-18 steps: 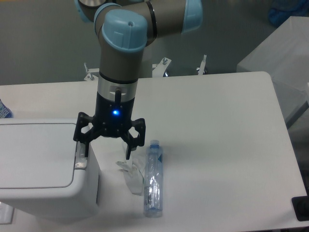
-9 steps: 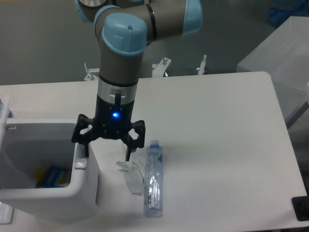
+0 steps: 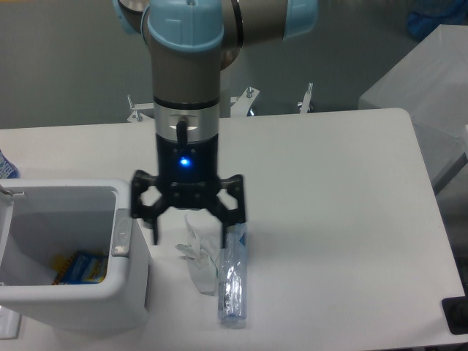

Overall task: Open the trash can
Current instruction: 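Lift the gripper away from the opened trash can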

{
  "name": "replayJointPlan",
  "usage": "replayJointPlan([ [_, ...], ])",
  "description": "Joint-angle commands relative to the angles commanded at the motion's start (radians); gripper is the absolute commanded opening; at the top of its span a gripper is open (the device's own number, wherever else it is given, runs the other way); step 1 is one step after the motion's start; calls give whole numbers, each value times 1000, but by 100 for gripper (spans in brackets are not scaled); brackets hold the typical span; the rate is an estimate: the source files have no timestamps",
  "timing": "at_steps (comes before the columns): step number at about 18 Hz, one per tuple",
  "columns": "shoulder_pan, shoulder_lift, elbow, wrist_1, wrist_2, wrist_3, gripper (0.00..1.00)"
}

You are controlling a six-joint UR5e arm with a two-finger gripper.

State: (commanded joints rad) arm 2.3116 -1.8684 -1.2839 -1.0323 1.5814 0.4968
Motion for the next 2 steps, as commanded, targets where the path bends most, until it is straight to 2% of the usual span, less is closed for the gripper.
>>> replayJointPlan([
  [2,32,0,0,-12,0,20,100],
])
